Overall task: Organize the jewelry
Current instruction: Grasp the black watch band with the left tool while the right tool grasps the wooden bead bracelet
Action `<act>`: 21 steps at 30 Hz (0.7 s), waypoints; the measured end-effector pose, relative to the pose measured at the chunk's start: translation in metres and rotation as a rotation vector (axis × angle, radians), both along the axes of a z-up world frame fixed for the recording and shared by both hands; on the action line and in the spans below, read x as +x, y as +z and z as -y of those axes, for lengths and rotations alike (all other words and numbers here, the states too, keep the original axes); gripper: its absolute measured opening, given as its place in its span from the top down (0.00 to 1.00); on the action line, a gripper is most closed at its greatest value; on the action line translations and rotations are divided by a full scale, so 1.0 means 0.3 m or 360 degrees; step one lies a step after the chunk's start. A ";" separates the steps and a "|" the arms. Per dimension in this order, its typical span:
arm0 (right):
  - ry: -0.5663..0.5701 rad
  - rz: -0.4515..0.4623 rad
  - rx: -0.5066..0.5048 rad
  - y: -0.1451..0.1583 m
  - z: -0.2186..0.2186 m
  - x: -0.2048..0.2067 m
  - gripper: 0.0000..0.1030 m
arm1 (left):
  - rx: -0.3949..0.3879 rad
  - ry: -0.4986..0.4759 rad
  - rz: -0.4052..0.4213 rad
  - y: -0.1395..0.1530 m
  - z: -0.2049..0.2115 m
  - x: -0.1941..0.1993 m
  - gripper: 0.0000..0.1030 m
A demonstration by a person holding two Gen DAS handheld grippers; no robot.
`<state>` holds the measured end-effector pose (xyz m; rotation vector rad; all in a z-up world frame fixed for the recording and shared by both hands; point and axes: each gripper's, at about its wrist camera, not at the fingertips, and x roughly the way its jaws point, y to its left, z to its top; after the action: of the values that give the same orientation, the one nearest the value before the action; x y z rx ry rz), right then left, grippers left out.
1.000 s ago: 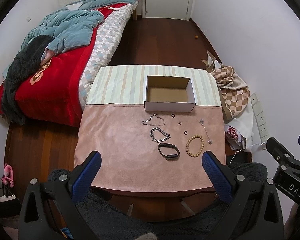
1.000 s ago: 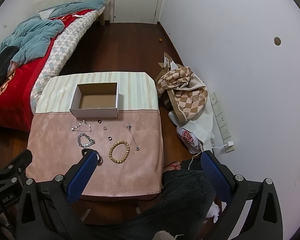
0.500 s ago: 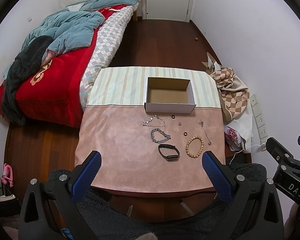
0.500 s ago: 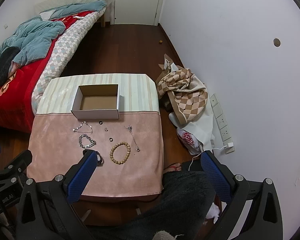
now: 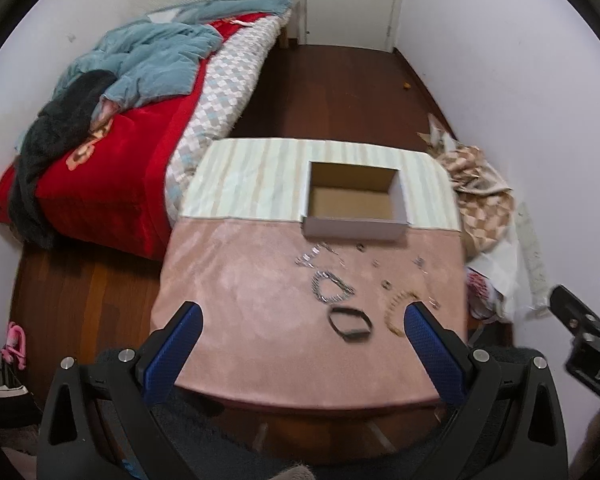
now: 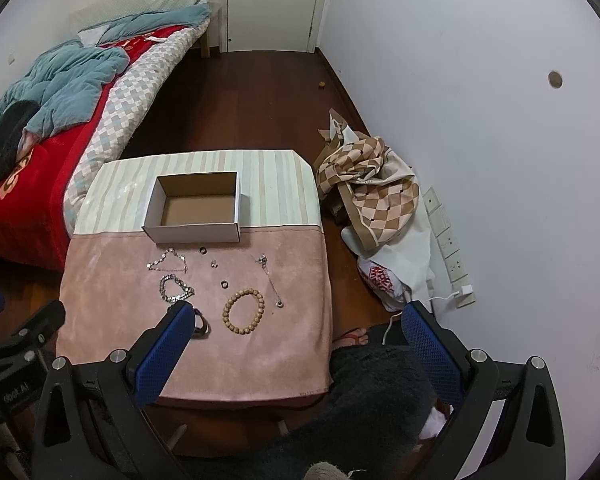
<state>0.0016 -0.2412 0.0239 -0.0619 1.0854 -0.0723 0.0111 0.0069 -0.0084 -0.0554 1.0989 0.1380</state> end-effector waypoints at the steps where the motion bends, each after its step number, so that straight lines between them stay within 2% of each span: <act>1: -0.0014 -0.0012 0.0012 -0.027 0.007 0.019 0.00 | 0.0029 0.0006 -0.0013 -0.031 -0.002 0.023 0.00; 6: -0.0076 -0.0157 0.0024 -0.257 0.039 0.139 0.01 | 0.0100 0.0023 -0.0117 -0.200 -0.017 0.107 0.00; 9: -0.0089 -0.0309 0.0028 -0.443 0.050 0.200 0.08 | 0.0120 0.0013 -0.0222 -0.321 -0.011 0.151 0.00; 14: -0.0093 -0.0499 0.0129 -0.690 0.049 0.238 0.19 | 0.0098 -0.0011 -0.0391 -0.503 0.008 0.198 0.01; 17: -0.0102 -0.0558 0.0165 -0.791 0.036 0.237 0.24 | 0.0042 -0.0016 -0.0490 -0.601 0.019 0.217 0.01; 21: -0.0100 -0.0599 0.0221 -0.875 0.013 0.240 0.31 | -0.0134 0.0009 -0.0596 -0.702 0.010 0.237 0.01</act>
<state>0.0736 -0.2451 -0.2385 0.0875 1.4660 -0.0424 0.0823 0.0038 -0.2192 -0.1117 1.4784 0.1095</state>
